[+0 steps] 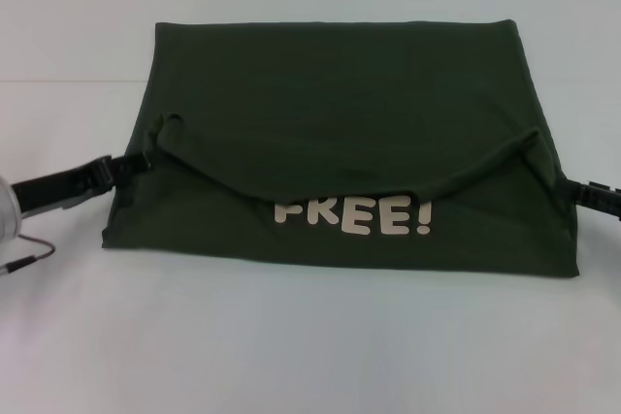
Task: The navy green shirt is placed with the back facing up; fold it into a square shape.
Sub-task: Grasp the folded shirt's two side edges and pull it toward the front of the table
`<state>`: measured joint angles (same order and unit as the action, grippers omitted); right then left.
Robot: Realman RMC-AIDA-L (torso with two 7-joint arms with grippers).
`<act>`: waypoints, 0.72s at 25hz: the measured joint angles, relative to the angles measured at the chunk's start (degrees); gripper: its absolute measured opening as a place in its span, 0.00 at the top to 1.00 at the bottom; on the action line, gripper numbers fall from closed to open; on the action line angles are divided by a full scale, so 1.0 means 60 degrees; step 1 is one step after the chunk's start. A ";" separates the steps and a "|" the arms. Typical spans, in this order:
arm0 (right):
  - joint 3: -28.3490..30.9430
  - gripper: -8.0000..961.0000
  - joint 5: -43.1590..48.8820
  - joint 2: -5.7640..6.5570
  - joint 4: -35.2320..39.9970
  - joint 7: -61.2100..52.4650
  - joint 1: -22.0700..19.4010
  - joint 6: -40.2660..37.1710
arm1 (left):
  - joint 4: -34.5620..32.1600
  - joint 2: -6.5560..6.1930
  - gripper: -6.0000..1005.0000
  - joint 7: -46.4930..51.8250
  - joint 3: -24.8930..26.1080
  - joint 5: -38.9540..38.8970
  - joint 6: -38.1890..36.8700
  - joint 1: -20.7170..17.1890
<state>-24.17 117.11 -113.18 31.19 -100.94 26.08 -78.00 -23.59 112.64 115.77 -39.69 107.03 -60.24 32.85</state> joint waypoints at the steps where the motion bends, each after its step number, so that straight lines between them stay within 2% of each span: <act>1: 0.0000 0.13 0.0000 0.0000 0.0000 0.0000 0.0000 0.0000 | -0.0046 -0.0020 0.23 0.0011 -0.0068 0.0152 0.0044 -0.0076; 2: 0.0027 0.09 0.0000 0.0022 0.0005 0.0011 -0.0069 -0.0076 | -0.0091 -0.0015 0.22 0.0011 -0.0088 0.0244 0.0086 -0.0134; 8: 0.0002 0.10 0.0008 0.0044 0.0012 0.0063 -0.0226 -0.0149 | -0.0283 0.0225 0.17 -0.0368 -0.0128 0.0461 0.0931 -0.0299; 13: -0.0015 0.10 0.0009 0.0049 0.0016 0.0069 -0.0245 -0.0133 | -0.0241 0.0256 0.15 -0.0351 -0.0136 0.0675 0.1079 -0.0261; 18: -0.0016 0.10 0.0008 0.0050 0.0017 0.0141 -0.0259 -0.0068 | -0.0278 0.0274 0.15 0.0055 -0.0220 0.1074 0.0706 -0.0232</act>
<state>-24.26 117.16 -112.88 31.29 -100.10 24.53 -78.40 -25.26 114.28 116.11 -41.01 113.48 -56.00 31.46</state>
